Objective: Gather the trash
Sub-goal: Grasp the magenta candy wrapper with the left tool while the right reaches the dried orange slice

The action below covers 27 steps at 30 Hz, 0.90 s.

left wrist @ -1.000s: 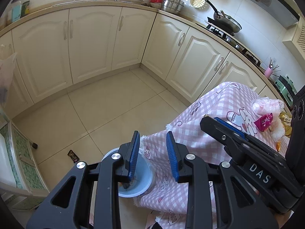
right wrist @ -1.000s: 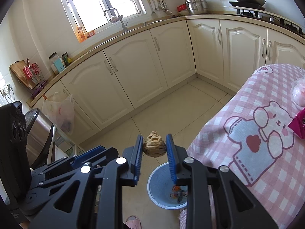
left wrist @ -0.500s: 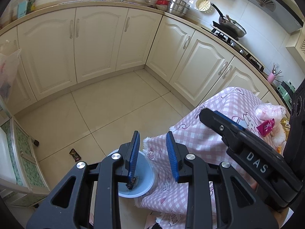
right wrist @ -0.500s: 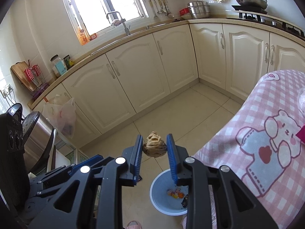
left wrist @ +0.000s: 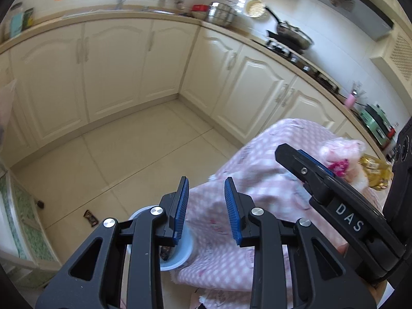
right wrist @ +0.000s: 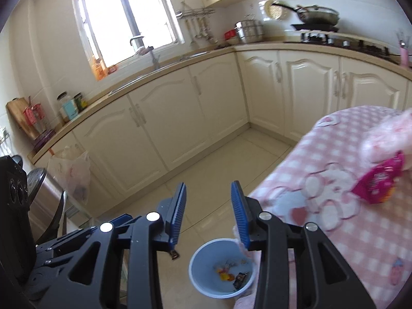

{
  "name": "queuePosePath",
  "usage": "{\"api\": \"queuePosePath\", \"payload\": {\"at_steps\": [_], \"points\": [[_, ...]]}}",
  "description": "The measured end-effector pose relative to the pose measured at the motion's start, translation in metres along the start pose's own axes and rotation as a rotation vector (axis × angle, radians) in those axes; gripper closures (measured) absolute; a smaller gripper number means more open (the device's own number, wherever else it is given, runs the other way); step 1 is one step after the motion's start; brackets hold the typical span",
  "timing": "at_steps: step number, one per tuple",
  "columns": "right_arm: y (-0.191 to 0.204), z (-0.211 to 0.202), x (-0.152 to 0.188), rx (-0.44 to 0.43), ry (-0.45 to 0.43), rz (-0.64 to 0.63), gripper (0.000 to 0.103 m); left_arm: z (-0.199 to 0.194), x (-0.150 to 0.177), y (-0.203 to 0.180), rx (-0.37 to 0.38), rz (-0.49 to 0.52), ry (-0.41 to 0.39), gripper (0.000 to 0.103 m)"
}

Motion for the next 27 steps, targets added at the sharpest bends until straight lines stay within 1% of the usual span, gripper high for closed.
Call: {"api": "queuePosePath", "payload": {"at_steps": [2, 4, 6, 9, 12, 14, 16, 20, 23, 27], "points": [[-0.015, -0.016, -0.001, 0.040, -0.023, 0.014, 0.067, 0.000, -0.002, -0.022, 0.023, 0.037, -0.004, 0.075], [-0.037, -0.035, -0.001, 0.093, -0.053, 0.041, 0.066, 0.001, -0.005, -0.046, 0.054, 0.083, -0.007, 0.071], [-0.060, -0.051, 0.000, 0.136, -0.071, 0.066, 0.065, 0.003, -0.006, -0.070, 0.070, 0.127, -0.010, 0.062], [-0.103, -0.080, 0.005, 0.225, -0.102, 0.120, 0.063, 0.010, -0.006, -0.107, 0.097, 0.193, -0.009, 0.055], [-0.142, -0.104, 0.012, 0.299, -0.123, 0.168, 0.060, 0.020, -0.004, -0.144, 0.131, 0.256, 0.007, 0.053], [-0.166, -0.116, 0.018, 0.343, -0.123, 0.191, 0.055, 0.028, -0.001, -0.165, 0.146, 0.292, 0.020, 0.052], [-0.190, -0.124, 0.024, 0.382, -0.109, 0.212, 0.054, 0.037, 0.001, -0.184, 0.163, 0.326, 0.037, 0.052], [-0.222, -0.126, 0.038, 0.414, -0.056, 0.256, 0.051, 0.055, 0.002, -0.210, 0.141, 0.380, 0.058, 0.051], [-0.239, -0.122, 0.049, 0.427, -0.011, 0.283, 0.049, 0.067, 0.000, -0.217, 0.127, 0.396, 0.076, 0.049], [-0.259, -0.107, 0.061, 0.420, 0.061, 0.333, 0.049, 0.087, -0.003, -0.223, 0.072, 0.400, 0.107, 0.049]]}}
Point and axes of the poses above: each gripper's, at about its wrist camera, not at the fingertips, and z roughly the way its jaws point, y to its left, x to its underside, the point moved 4 cm from there along z, roughly the way its jaws point, and after that the axes turned 10 degrees about y, right-handed, at the moved point
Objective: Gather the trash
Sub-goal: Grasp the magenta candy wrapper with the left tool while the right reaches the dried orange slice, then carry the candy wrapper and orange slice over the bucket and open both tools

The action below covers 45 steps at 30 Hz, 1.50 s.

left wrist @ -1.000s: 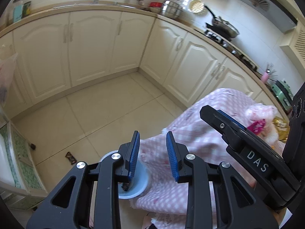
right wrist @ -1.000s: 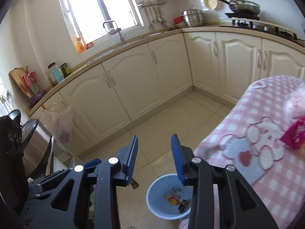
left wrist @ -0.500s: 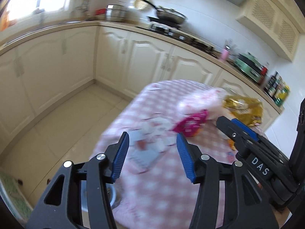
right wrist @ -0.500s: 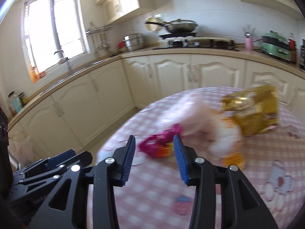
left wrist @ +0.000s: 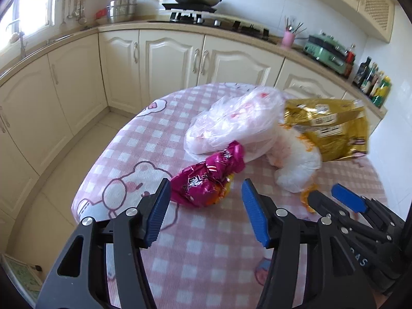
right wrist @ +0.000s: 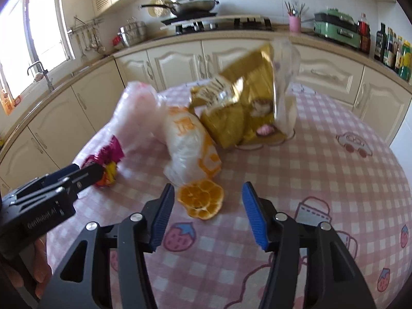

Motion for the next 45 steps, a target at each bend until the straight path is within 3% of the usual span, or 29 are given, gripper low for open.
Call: {"api": "queuePosePath", "payload": {"at_steps": [2, 6, 9, 11, 22, 27, 34, 45], "points": [[-0.001, 0.008, -0.001, -0.018, 0.033, 0.014, 0.049, 0.006, -0.001, -0.002, -0.023, 0.004, 0.014, 0.050], [0.006, 0.017, -0.001, 0.008, 0.070, -0.023, 0.048, 0.011, -0.003, -0.003, -0.024, 0.006, 0.019, 0.065], [0.013, 0.018, 0.000, 0.022, 0.075, -0.053, 0.050, 0.010, -0.003, -0.002, -0.007, -0.002, 0.013, 0.068], [0.017, 0.018, 0.001, 0.017, 0.074, -0.067, 0.062, 0.008, -0.002, 0.000, 0.000, -0.006, 0.007, 0.069], [0.042, -0.013, 0.008, -0.036, -0.008, -0.111, 0.062, -0.036, 0.024, 0.024, 0.072, -0.069, -0.056, 0.072], [0.089, -0.031, 0.011, -0.144, -0.036, -0.168, 0.062, -0.062, 0.037, 0.046, 0.057, -0.111, -0.096, 0.072], [0.161, -0.041, 0.019, -0.241, -0.041, -0.263, 0.062, -0.096, 0.066, 0.109, -0.007, -0.224, -0.132, 0.072], [0.269, -0.026, 0.040, -0.395, 0.011, -0.398, 0.062, -0.105, 0.104, 0.189, -0.099, -0.381, -0.119, 0.072]]}}
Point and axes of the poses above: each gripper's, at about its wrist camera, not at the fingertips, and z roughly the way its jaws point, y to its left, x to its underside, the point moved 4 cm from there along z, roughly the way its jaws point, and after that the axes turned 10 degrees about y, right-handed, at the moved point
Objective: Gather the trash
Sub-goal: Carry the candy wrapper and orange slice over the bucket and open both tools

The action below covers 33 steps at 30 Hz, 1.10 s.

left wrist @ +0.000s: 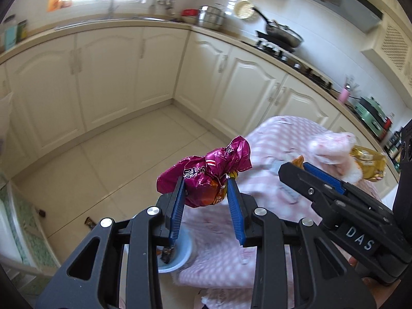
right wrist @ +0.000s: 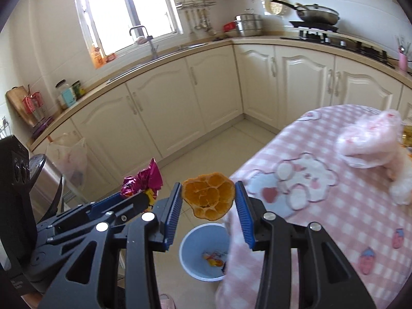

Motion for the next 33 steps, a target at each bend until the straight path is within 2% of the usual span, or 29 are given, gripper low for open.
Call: {"api": "queuePosePath", "payload": {"at_steps": [6, 11, 19, 22, 33], "points": [[0.025, 0.032, -0.001, -0.038, 0.025, -0.037, 0.062, 0.016, 0.002, 0.036, -0.039, -0.069, 0.027, 0.072], [0.032, 0.052, -0.004, -0.043, 0.026, -0.034, 0.062, 0.031, 0.003, 0.050, -0.048, -0.096, 0.046, 0.072], [0.022, 0.067, -0.004, -0.030, 0.029, -0.019, 0.062, 0.054, 0.000, 0.048, -0.037, -0.082, 0.092, 0.067], [0.020, 0.069, -0.004, -0.030, 0.034, -0.017, 0.062, 0.056, 0.002, 0.048, -0.044, -0.081, 0.097, 0.063], [0.029, 0.078, -0.004, -0.034, 0.048, -0.025, 0.062, 0.047, 0.005, 0.058, -0.064, -0.097, 0.081, 0.062]]}}
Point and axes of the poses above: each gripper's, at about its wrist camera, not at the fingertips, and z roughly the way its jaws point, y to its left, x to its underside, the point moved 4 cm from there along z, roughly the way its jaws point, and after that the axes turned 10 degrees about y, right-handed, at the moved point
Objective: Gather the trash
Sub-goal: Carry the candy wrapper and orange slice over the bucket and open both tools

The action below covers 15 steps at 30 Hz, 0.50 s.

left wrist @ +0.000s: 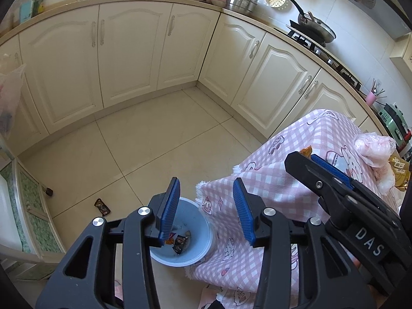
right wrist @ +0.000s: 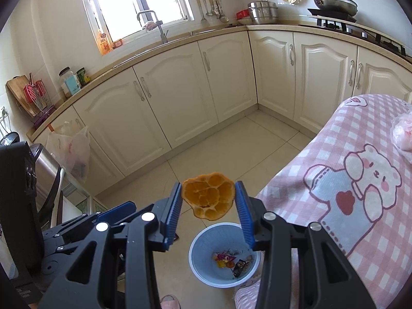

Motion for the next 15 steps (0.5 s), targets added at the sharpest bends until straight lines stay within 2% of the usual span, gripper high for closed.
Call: {"api": "queuePosePath", "payload": {"at_steps": [12, 15], "points": [[0.013, 0.008, -0.011, -0.023, -0.013, -0.002, 0.060, -0.009, 0.001, 0.015, -0.035, -0.026, -0.010, 0.062], [0.017, 0.010, -0.014, -0.024, -0.014, -0.010, 0.057, -0.012, 0.001, 0.018, -0.040, -0.031, -0.016, 0.062]]}}
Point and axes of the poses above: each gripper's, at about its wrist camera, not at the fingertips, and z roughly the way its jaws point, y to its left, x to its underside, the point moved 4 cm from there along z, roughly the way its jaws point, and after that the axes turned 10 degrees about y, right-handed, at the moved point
